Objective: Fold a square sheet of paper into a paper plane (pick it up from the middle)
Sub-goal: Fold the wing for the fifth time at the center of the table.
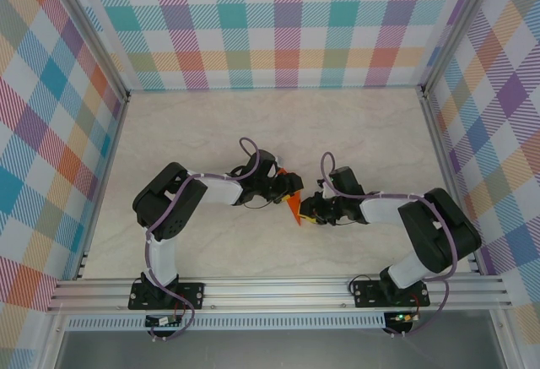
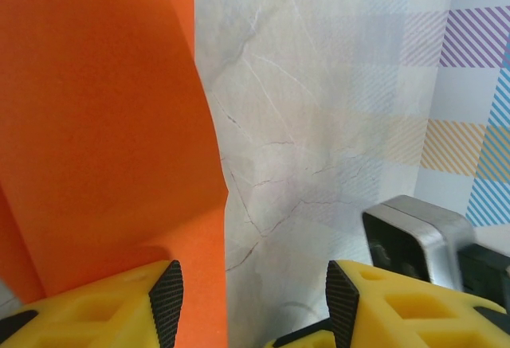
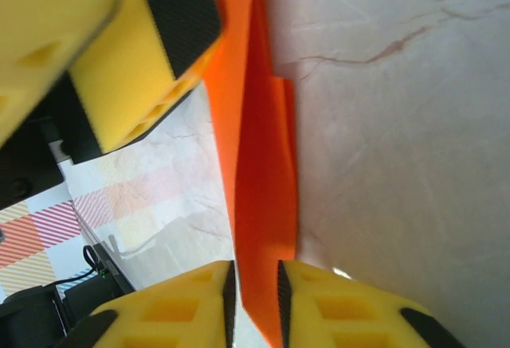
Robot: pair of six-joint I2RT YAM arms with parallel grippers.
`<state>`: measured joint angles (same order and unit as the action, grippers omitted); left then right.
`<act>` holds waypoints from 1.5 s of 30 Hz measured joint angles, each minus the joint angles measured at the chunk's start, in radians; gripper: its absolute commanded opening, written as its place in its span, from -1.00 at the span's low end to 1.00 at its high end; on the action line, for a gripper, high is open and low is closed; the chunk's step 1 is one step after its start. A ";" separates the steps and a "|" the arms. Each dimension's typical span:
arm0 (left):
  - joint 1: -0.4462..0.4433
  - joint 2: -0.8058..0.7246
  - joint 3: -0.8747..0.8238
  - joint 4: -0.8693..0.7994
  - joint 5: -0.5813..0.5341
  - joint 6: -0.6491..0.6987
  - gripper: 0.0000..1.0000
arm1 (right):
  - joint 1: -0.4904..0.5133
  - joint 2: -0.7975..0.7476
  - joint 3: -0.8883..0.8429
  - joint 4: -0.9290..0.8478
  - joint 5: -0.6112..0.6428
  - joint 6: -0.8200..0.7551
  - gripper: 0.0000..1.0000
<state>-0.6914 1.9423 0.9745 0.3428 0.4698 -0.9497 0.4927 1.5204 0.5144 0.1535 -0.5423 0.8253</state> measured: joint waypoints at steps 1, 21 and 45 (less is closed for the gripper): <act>0.000 0.000 0.000 0.000 0.000 0.000 0.07 | 0.002 -0.013 0.003 -0.011 0.000 -0.004 -0.38; 0.000 0.000 0.001 0.000 0.000 0.000 0.06 | 0.053 0.041 0.082 -0.127 0.114 -0.056 -0.63; 0.000 0.000 0.002 -0.004 0.000 0.000 0.06 | 0.065 0.047 0.082 -0.128 0.110 -0.078 -0.89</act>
<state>-0.6914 1.9423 0.9764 0.3389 0.4702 -0.9501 0.5579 1.5673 0.5964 0.0257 -0.4324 0.7471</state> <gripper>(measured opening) 0.529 0.057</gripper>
